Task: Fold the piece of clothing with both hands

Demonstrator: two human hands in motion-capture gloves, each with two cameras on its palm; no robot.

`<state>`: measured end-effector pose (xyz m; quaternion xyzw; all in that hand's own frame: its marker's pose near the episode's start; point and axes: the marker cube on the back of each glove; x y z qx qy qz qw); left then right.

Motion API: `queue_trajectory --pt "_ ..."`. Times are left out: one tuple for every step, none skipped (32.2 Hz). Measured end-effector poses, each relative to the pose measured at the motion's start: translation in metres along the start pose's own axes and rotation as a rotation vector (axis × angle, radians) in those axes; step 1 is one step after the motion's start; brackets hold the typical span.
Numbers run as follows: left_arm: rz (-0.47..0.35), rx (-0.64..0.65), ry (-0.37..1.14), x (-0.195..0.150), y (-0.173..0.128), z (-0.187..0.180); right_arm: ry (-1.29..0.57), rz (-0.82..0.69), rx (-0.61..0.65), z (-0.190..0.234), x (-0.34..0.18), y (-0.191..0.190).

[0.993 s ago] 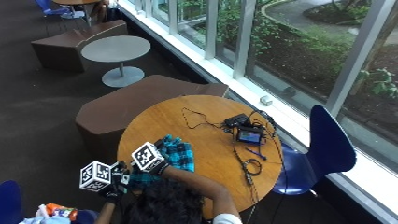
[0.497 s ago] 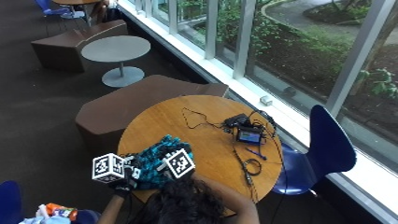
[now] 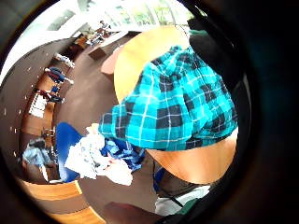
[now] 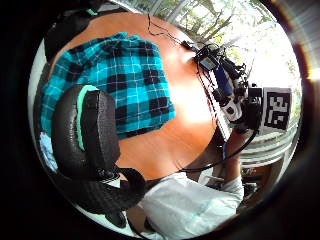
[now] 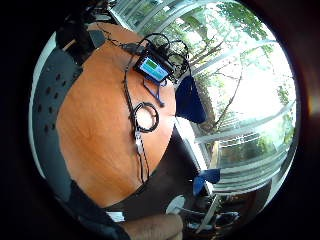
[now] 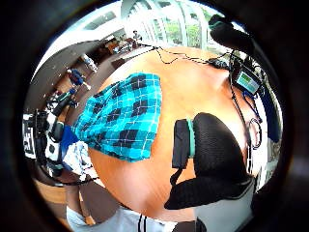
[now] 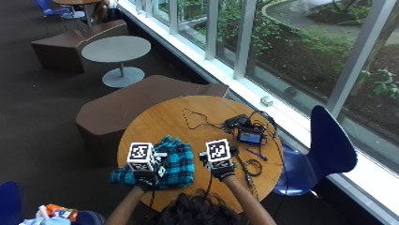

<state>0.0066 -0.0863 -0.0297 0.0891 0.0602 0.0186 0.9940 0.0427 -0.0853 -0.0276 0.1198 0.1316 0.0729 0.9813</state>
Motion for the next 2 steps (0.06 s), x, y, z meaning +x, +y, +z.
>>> queue_trajectory --pt "0.003 -0.007 0.003 0.0019 0.0 0.0014 0.001 0.003 0.006 -0.0005 0.0008 -0.0005" --pt "0.004 -0.011 0.004 0.0027 0.0 0.0023 0.002 0.004 0.01 -0.0007 0.0012 -0.0009"
